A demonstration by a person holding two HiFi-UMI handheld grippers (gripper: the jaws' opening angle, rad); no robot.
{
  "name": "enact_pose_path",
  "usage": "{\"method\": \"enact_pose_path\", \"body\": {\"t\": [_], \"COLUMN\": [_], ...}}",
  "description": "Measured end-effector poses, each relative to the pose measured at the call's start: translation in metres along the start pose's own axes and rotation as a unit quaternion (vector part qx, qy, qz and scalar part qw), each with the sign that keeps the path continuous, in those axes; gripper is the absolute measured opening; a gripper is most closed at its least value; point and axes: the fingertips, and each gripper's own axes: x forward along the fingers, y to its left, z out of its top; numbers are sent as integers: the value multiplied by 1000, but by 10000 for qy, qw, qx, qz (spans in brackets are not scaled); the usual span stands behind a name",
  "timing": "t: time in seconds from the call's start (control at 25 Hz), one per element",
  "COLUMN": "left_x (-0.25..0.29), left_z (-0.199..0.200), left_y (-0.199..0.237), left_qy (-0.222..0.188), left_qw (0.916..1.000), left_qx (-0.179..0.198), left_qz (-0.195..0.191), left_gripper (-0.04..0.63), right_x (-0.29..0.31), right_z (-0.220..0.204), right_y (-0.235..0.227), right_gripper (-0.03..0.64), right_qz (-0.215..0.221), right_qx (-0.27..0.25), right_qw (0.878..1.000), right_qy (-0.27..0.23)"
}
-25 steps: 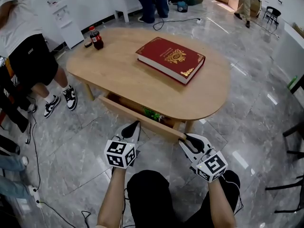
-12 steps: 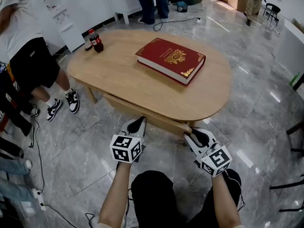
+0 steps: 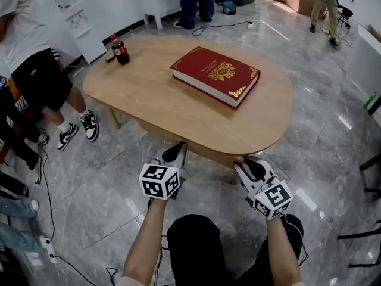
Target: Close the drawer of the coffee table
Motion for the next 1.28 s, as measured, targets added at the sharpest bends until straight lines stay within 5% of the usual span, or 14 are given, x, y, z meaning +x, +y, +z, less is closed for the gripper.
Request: {"method": "enact_pose_path", "body": {"t": [0.84, 1.28], "left_x": [21, 1], "left_z": [6, -2], "left_y": [1, -26], "left_qy": [-89, 79], "left_qw": [9999, 9997], "left_qx": [-66, -86], "left_qz": [-96, -200], "left_gripper": [9, 9], "right_x": [8, -3], "right_z": [0, 1], "right_y": [-22, -21], "right_gripper": [115, 106], "right_qz": [-222, -686], "right_qx": [72, 108], "right_qw": [9996, 9969], "right_qy": [-128, 377]}}
